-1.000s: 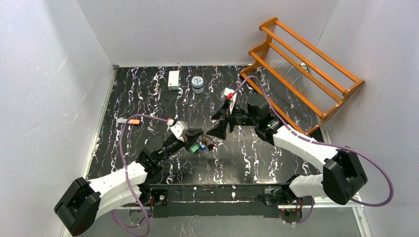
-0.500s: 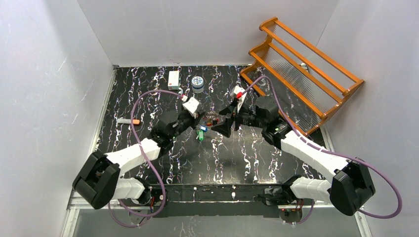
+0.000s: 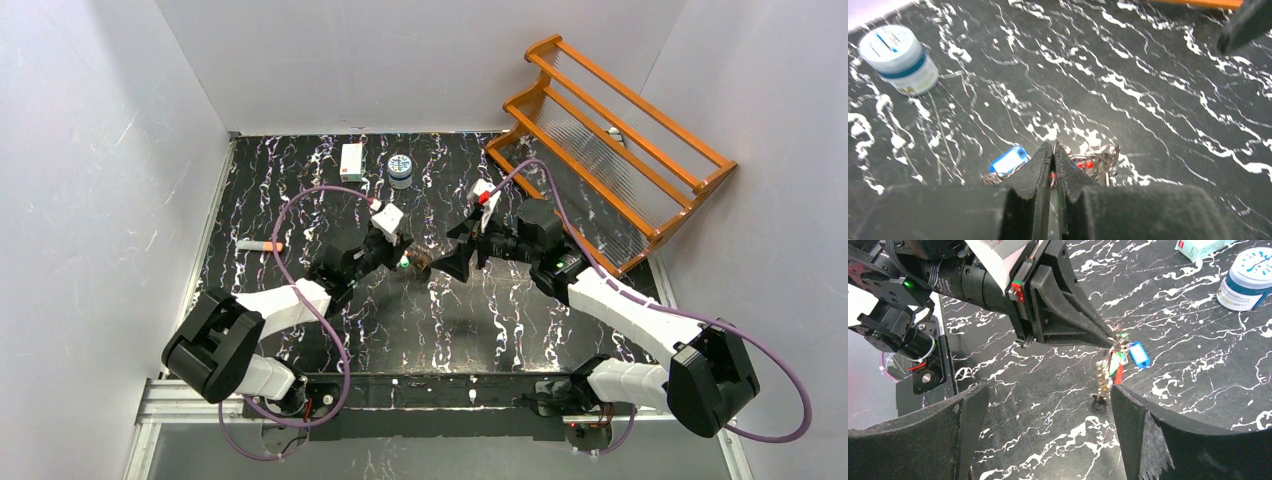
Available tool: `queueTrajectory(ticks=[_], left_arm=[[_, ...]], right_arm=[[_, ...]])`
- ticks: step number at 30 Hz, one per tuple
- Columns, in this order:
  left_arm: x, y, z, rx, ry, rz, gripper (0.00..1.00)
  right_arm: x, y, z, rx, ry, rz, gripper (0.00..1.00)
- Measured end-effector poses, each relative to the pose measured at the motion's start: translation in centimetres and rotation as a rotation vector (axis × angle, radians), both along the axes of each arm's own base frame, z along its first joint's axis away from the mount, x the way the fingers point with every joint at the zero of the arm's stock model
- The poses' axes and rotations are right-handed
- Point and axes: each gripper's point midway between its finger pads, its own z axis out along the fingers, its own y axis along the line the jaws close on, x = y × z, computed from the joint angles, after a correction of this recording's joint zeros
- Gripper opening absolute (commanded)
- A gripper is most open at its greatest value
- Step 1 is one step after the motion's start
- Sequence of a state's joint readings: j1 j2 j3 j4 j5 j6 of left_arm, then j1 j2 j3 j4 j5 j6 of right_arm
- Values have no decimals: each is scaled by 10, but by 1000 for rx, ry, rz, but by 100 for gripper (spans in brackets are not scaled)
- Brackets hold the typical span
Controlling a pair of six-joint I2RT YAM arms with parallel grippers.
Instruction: Put the keys on the keyring
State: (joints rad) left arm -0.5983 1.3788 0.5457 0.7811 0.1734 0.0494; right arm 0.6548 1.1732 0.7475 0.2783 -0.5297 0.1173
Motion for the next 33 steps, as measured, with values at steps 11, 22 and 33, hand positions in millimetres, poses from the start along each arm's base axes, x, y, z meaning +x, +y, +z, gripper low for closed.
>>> queueTrajectory(ticks=[11,22,33], left_arm=[[-31,13,-14,-51,51,-13,77],[-32,30,19,-145,-11,73,93],[4,98,2,-131,54,312,96]], right_arm=[[-1,0,-9,-11,21,4,99],[6,-3,-17,5,70,10,99],[49,-48,-36,11,156,-175,99]])
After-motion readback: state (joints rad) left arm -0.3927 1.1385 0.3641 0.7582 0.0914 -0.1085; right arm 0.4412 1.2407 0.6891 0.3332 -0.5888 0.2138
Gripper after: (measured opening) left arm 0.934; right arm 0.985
